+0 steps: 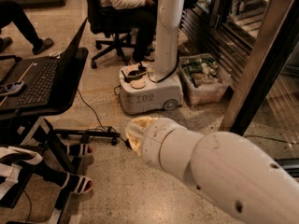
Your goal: Close left fridge door
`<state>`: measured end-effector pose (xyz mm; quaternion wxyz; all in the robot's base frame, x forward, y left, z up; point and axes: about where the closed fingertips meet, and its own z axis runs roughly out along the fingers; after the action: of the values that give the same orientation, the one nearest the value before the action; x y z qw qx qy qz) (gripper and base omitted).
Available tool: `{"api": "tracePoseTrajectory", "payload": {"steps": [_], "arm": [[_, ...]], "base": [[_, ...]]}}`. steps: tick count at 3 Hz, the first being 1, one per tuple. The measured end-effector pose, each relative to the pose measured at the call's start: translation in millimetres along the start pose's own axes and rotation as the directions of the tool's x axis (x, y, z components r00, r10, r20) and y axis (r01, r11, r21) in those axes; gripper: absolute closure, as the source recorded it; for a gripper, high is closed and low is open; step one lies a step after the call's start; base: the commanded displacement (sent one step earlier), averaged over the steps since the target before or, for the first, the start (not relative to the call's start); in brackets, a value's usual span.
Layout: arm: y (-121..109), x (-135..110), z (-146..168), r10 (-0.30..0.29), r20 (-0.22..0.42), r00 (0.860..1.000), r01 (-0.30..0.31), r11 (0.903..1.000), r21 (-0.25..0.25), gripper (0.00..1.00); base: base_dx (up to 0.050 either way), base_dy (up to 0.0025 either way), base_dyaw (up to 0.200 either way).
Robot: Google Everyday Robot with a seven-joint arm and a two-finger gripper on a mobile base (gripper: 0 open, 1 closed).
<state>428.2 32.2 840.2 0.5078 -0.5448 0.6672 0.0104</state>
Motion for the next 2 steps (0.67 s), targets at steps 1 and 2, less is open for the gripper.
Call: {"api": "tracePoseTrajectory", "payload": {"steps": [1,2], "arm": [[-19.1,8.5,3.5,-0.085,-0.070,0.994,0.093,0.9876,0.126,1.00],[-34.6,30.6,1.8,-0.128,-0.150,0.980,0.160,0.9615,0.224,1.00]], "base": [[0.000,0.00000,0.000],[0.000,0.00000,0.000]]}}
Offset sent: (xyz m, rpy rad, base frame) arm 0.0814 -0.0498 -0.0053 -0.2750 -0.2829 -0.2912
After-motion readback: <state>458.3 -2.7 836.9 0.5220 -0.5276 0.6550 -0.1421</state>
